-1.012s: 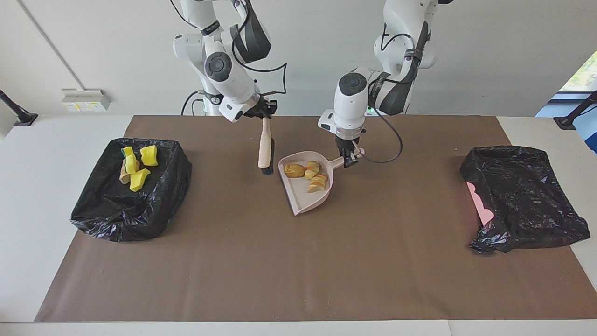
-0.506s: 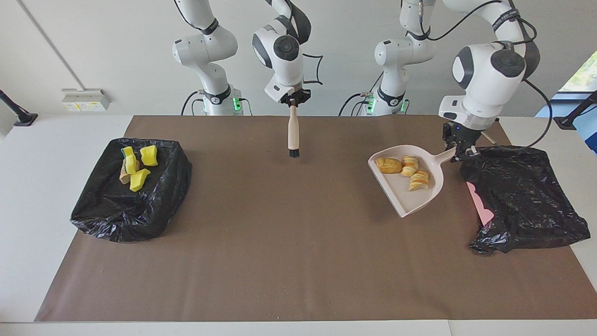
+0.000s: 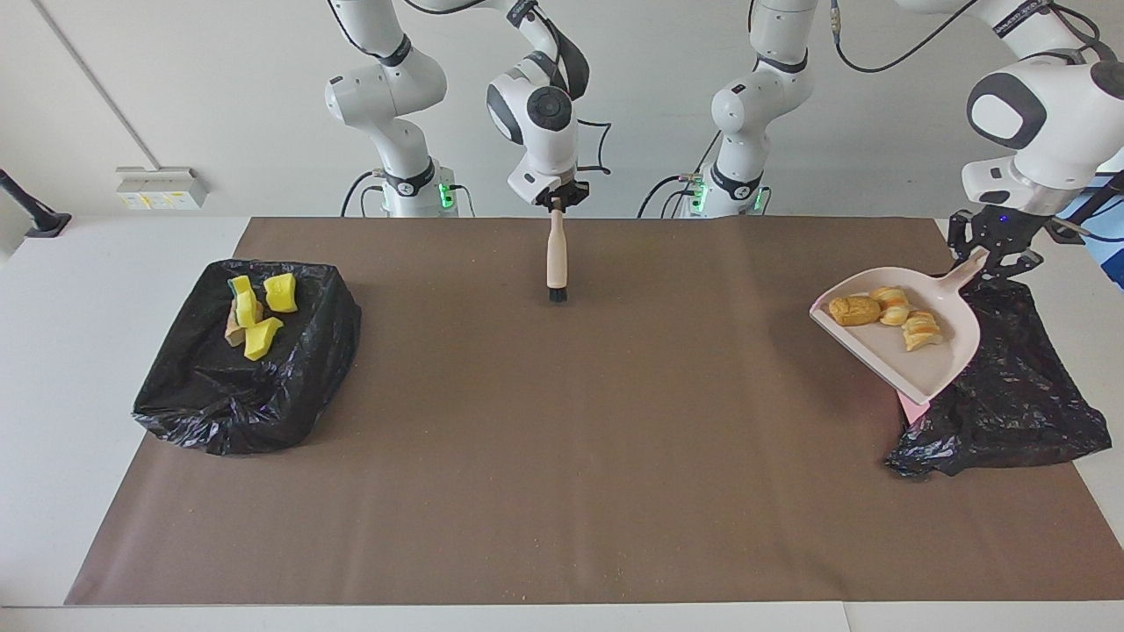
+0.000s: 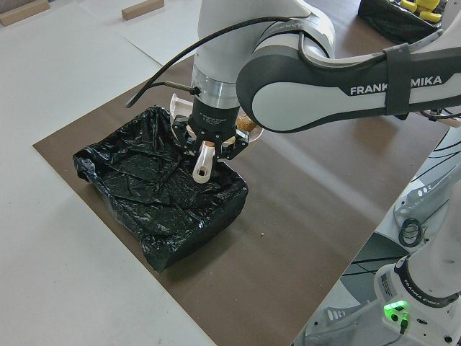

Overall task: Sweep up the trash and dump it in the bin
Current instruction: 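Carry the dustpan to the black bag with the left gripper and tip it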

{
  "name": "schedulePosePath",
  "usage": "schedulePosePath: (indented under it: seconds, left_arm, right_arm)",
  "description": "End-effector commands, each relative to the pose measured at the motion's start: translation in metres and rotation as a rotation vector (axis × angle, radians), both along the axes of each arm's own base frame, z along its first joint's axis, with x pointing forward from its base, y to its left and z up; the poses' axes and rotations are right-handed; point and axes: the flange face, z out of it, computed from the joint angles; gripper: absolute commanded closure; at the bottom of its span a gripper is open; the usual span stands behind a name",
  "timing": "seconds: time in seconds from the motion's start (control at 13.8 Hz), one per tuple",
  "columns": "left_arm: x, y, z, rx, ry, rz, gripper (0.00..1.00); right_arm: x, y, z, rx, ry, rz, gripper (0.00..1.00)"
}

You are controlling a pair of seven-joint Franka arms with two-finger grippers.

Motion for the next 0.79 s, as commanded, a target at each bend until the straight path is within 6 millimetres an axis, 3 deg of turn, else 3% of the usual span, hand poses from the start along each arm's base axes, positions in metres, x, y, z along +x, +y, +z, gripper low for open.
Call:
schedulePosePath:
  seconds: [0.0, 0.14, 0.29, 0.43, 0.72]
  left_arm:
    - [-0.001, 0.056, 0.015, 0.019, -0.074, 0.054, 1.0]
    - [0.005, 0.098, 0.027, 0.103, -0.06, -0.03, 1.0]
    - [0.02, 0.114, 0.042, 0.243, -0.006, -0.12, 1.0]
    - [0.026, 0.12, 0.051, 0.363, 0.054, -0.173, 1.0]
    - [0.031, 0.115, 0.053, 0.5, 0.158, -0.248, 1.0]
  right_arm:
    - [0.001, 0.005, -0.005, -0.006, -0.011, -0.014, 1.0]
    - [0.0, 0.003, -0.006, -0.02, -0.008, -0.004, 1.0]
    - [-0.002, 0.002, -0.006, -0.037, -0.002, 0.011, 1.0]
    - [-0.005, -0.004, -0.005, -0.108, 0.006, 0.064, 1.0]
    - [-0.002, 0.0, -0.005, -0.086, -0.011, 0.045, 1.0]
